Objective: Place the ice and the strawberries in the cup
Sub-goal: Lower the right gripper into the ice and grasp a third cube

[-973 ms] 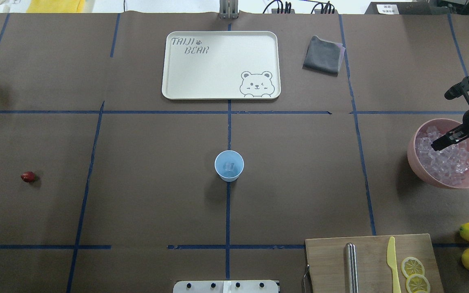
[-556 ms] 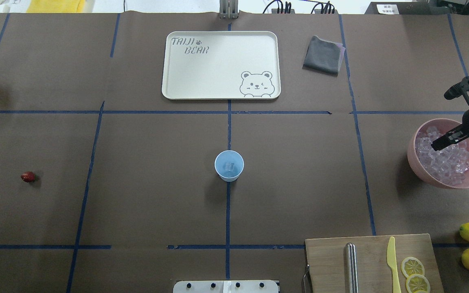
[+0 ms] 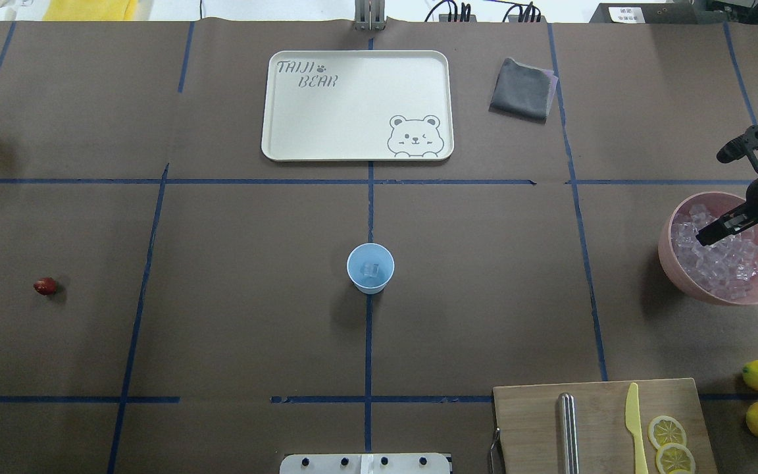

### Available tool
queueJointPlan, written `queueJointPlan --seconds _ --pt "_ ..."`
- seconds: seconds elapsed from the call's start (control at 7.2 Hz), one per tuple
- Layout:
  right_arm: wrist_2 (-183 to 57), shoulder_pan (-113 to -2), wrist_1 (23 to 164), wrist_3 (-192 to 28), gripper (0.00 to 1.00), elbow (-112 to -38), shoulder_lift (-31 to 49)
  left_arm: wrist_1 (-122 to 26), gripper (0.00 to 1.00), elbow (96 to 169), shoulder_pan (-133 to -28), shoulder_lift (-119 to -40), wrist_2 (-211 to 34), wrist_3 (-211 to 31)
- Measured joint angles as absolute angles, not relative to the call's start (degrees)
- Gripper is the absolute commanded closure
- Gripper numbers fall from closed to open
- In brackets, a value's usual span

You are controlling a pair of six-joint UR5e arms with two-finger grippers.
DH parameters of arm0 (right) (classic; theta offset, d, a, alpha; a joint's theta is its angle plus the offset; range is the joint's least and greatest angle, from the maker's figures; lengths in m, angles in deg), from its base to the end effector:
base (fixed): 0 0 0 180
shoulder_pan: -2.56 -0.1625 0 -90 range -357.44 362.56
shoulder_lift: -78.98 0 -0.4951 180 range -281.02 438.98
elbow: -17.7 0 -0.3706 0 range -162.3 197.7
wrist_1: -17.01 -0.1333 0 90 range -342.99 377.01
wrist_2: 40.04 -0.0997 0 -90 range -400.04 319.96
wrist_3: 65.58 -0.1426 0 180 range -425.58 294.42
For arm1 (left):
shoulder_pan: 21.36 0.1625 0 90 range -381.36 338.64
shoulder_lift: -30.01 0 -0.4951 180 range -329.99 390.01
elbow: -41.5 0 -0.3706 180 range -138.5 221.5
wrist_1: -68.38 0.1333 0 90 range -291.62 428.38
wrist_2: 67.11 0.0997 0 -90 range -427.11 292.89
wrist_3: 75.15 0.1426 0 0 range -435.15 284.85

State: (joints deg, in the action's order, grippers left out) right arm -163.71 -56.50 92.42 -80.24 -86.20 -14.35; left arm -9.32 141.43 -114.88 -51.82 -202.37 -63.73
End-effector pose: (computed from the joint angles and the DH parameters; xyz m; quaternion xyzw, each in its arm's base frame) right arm -0.1983 -0.4364 0.6538 0.0826 -0.3414 -0.1947 0.9158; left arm -0.0553 -0.3770 0.7581 -0.0342 0.3909 0.0281 0.9194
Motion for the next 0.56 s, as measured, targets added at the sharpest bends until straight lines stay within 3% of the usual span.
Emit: queueJointPlan --seconds 0.14,0.28,0.56 --pt "-163.8 -56.2 92.4 -80.3 0.23 -86.2 -14.4 -9.3 0.00 141.4 -114.9 -51.8 -202.4 -63.7" --pt "-163.8 -55.9 92.4 -80.3 0.31 -86.3 -14.4 -9.3 0.00 141.4 -114.9 -51.8 -202.4 -63.7" --pt "-163.8 -55.5 92.4 -80.2 0.84 -86.3 -14.6 -9.3 0.00 141.4 -114.9 -51.8 -202.4 -63.7"
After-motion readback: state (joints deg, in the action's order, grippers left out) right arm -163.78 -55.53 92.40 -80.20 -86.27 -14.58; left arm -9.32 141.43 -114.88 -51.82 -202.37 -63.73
